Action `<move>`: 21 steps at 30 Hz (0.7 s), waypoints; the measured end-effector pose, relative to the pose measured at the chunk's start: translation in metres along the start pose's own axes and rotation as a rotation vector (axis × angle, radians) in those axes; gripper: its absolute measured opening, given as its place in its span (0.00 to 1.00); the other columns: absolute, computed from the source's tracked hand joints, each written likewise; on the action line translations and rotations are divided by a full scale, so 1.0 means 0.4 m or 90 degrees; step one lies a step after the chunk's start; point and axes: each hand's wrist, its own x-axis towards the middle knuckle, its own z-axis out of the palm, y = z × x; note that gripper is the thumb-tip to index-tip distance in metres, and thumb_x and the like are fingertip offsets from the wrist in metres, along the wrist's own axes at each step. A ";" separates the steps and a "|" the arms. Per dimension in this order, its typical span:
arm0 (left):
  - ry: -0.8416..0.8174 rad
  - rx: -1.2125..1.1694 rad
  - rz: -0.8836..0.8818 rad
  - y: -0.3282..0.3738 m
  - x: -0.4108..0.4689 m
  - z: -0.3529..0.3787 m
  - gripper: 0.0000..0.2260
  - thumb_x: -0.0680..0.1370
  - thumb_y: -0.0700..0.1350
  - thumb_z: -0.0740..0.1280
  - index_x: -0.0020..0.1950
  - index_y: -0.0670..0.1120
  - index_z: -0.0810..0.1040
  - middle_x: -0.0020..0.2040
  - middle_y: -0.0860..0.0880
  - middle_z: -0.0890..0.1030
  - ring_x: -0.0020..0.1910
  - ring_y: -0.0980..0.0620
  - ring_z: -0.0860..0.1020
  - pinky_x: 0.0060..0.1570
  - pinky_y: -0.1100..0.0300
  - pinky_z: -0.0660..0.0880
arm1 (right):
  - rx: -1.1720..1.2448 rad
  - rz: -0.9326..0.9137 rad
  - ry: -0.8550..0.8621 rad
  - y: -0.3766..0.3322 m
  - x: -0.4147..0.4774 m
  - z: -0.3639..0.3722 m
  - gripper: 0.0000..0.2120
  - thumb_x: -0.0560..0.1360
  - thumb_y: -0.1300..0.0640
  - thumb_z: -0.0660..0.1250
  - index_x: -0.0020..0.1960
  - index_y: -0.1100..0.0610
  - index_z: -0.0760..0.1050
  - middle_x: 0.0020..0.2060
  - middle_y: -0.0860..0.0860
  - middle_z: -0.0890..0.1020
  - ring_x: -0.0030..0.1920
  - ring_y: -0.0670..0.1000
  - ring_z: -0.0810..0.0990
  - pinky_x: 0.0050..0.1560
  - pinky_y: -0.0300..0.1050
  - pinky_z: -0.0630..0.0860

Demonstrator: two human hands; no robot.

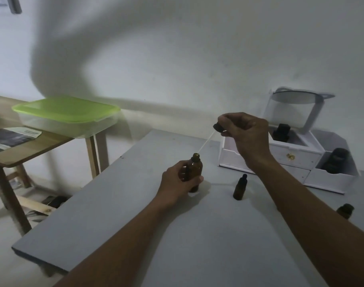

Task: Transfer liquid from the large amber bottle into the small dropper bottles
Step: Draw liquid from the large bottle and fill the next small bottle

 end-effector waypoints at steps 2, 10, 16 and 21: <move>0.003 -0.004 0.001 0.002 -0.002 0.000 0.19 0.69 0.49 0.77 0.59 0.54 0.78 0.51 0.57 0.82 0.51 0.58 0.81 0.51 0.68 0.74 | -0.024 -0.007 -0.012 0.008 -0.001 0.008 0.04 0.75 0.58 0.74 0.49 0.55 0.84 0.41 0.52 0.88 0.43 0.50 0.88 0.46 0.44 0.84; -0.012 -0.011 -0.004 -0.001 0.003 -0.003 0.22 0.71 0.49 0.76 0.64 0.51 0.77 0.56 0.53 0.82 0.55 0.53 0.80 0.58 0.58 0.74 | -0.156 -0.012 -0.123 0.048 -0.021 0.069 0.06 0.76 0.54 0.73 0.50 0.55 0.85 0.39 0.46 0.87 0.41 0.43 0.86 0.48 0.42 0.82; -0.022 -0.023 0.011 -0.013 0.006 -0.011 0.20 0.70 0.50 0.76 0.60 0.53 0.80 0.52 0.55 0.84 0.51 0.59 0.82 0.57 0.56 0.78 | -0.194 0.008 -0.156 0.100 -0.058 0.092 0.03 0.75 0.54 0.75 0.47 0.53 0.85 0.37 0.41 0.86 0.40 0.38 0.84 0.45 0.30 0.78; -0.030 -0.023 0.018 -0.013 0.008 -0.013 0.20 0.70 0.50 0.76 0.61 0.51 0.80 0.54 0.53 0.84 0.52 0.57 0.82 0.57 0.56 0.77 | -0.184 0.019 -0.149 0.113 -0.066 0.093 0.02 0.75 0.55 0.74 0.46 0.52 0.84 0.36 0.41 0.86 0.40 0.38 0.84 0.45 0.32 0.79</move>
